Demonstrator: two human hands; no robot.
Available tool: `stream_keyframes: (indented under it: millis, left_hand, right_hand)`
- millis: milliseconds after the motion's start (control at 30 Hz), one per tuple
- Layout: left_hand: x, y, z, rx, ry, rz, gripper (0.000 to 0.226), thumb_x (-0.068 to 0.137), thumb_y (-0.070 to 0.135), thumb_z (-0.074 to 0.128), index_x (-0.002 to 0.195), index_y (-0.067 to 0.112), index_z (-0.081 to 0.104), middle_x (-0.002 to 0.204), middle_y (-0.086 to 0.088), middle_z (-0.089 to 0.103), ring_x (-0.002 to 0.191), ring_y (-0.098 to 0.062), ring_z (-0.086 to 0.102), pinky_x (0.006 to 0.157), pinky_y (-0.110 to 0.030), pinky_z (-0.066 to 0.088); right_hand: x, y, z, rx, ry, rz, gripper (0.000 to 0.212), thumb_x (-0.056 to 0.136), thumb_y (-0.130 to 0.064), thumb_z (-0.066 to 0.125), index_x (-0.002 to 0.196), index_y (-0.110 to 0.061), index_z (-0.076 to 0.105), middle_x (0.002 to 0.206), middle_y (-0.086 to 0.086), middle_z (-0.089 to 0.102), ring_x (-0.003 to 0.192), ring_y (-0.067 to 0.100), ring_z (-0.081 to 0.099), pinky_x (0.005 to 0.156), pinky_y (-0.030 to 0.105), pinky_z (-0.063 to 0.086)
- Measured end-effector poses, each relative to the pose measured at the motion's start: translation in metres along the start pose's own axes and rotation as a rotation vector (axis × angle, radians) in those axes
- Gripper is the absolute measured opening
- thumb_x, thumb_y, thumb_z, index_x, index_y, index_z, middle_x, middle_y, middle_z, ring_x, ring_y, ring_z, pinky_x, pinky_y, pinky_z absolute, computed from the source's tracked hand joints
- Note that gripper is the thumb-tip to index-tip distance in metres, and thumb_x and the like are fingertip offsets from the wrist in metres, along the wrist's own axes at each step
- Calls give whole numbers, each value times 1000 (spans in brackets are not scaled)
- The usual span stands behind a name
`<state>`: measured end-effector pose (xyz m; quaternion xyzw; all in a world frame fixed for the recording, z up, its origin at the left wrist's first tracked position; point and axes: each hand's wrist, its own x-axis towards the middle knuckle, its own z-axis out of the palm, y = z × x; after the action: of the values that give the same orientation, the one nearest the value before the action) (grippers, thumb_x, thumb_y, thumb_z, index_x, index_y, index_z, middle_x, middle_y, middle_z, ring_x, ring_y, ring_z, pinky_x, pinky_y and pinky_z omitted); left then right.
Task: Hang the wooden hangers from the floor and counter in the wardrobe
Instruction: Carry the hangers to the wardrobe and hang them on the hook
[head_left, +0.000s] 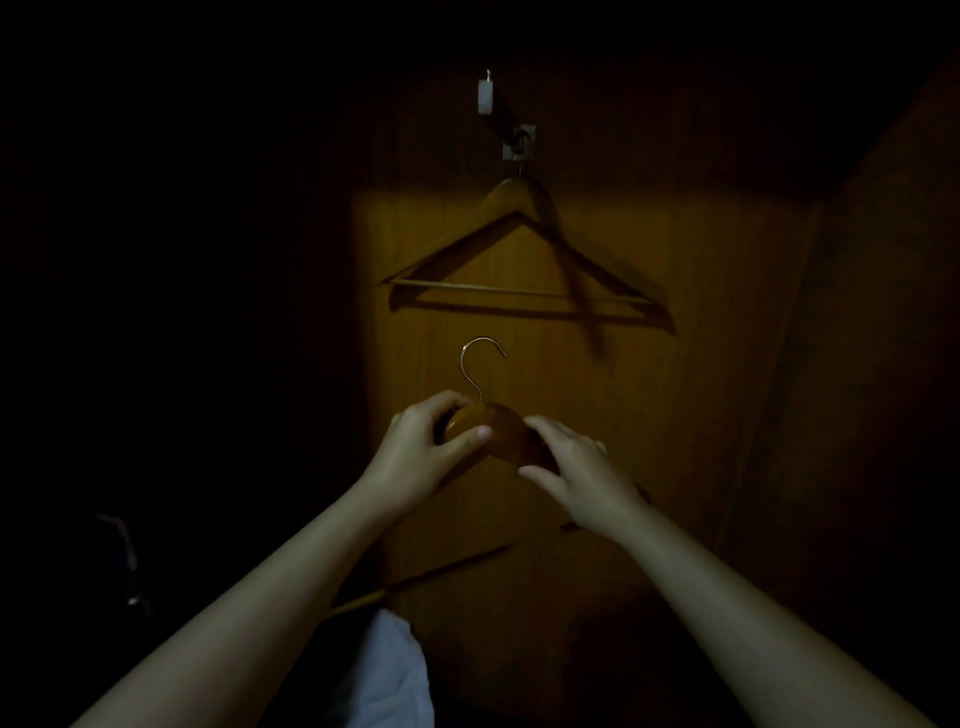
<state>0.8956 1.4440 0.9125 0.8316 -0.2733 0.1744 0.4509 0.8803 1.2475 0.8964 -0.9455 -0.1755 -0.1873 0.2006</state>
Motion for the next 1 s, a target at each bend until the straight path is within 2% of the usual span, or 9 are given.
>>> stream_keyframes:
  millis: [133, 267, 367, 467, 567, 633, 733, 800, 1000]
  left_hand:
    - [-60, -10, 6, 22, -198, -128, 50, 84, 29, 64, 129, 27, 42, 113, 14, 52, 96, 2, 56, 71, -12, 48]
    - [-113, -27, 8, -7, -310, -250, 23, 88, 23, 60, 110, 28, 53, 103, 7, 59, 87, -4, 60, 70, -19, 49]
    - [-134, -31, 17, -45, -315, -277, 15, 89, 19, 58, 101, 28, 57, 90, 5, 60, 80, -5, 62, 66, -20, 51]
    - [-143, -31, 30, 23, -273, -281, 16, 89, 20, 59, 103, 28, 59, 92, 14, 60, 86, 2, 60, 77, -16, 47]
    - [-151, -36, 47, 106, -252, -333, 19, 88, 25, 60, 107, 23, 62, 98, 10, 63, 95, -5, 60, 88, -32, 51]
    - [-157, -34, 58, 126, -268, -367, 22, 90, 27, 56, 111, 22, 60, 104, 3, 64, 97, -9, 62, 88, -36, 53]
    - [-164, -26, 75, 110, -273, -369, 22, 94, 25, 49, 114, 22, 59, 105, -2, 66, 96, -14, 63, 86, -41, 54]
    - [-168, -19, 84, 100, -287, -341, 20, 95, 21, 46, 110, 18, 60, 99, -4, 67, 90, -15, 64, 83, -43, 54]
    - [-172, -9, 91, 7, -357, -327, 24, 98, 17, 40, 114, 14, 58, 96, -9, 66, 85, -18, 63, 76, -37, 51]
  right_hand:
    - [-36, 5, 5, -43, -69, 32, 44, 92, -33, 52, 133, -26, 36, 134, -6, 49, 119, 22, 51, 97, 41, 44]
    - [-62, 8, 10, 35, -82, 96, 45, 92, -28, 55, 133, -19, 39, 133, -2, 50, 121, 21, 49, 101, 38, 37]
    - [-75, 11, 25, 125, -88, 159, 46, 90, -23, 58, 133, -17, 42, 131, 2, 50, 122, 22, 48, 101, 38, 40]
    - [-88, 10, 44, 152, -63, 264, 55, 90, -20, 58, 140, -17, 37, 139, 5, 41, 130, 24, 38, 107, 40, 37]
    - [-99, 6, 66, 293, -40, 414, 61, 90, -27, 57, 144, -18, 30, 141, 6, 35, 129, 26, 39, 105, 41, 40]
    - [-105, 2, 80, 540, -78, 529, 67, 90, -33, 56, 147, -20, 23, 141, 8, 41, 127, 28, 45, 104, 46, 42]
    - [-110, -10, 89, 1015, -130, 728, 74, 90, -25, 59, 149, -26, 14, 137, 14, 47, 114, 28, 57, 95, 40, 50]
    - [-110, -17, 92, 1179, -95, 800, 78, 85, -22, 65, 147, -24, 19, 138, 15, 47, 117, 29, 56, 88, 37, 54]
    - [-109, -20, 94, 1131, 38, 875, 70, 83, -12, 67, 142, -14, 29, 137, 14, 48, 118, 29, 55, 62, 24, 55]
